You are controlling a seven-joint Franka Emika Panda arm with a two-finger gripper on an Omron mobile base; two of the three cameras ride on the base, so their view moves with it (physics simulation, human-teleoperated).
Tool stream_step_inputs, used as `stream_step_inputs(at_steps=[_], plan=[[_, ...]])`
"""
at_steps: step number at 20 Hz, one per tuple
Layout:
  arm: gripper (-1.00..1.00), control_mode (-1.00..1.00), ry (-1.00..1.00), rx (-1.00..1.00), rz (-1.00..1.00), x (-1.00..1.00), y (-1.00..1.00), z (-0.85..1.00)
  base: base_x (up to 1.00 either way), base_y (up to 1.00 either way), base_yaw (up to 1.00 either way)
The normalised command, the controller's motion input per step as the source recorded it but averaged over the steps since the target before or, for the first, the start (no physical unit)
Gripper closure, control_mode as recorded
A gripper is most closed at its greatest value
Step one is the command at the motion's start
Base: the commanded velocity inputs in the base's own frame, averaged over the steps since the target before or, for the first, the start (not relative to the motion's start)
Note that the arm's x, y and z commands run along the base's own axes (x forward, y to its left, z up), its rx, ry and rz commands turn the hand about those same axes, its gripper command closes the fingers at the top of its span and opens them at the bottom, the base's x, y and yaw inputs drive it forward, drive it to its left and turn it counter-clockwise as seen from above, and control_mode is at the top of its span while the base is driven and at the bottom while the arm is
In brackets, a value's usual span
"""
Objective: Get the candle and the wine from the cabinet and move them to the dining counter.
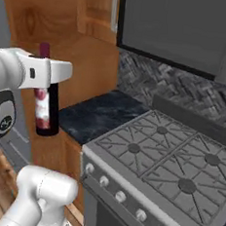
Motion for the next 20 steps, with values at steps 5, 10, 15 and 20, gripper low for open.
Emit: stream_step_inputs(at_steps=[5,10,15,20], plan=[[1.0,1.0,0.0,0.0,0.0,0.0,0.0,0.0,-0.23,0.36,1.0],[1.0,1.0,0.0,0.0,0.0,0.0,0.0,0.0,-0.23,0.26,1.0],[1.0,1.0,0.0,0.0,0.0,0.0,0.0,0.0,-0.23,0.2,1.0],[1.0,1.0,0.0,0.0,0.0,0.0,0.0,0.0,-0.22,0.17,1.0]])
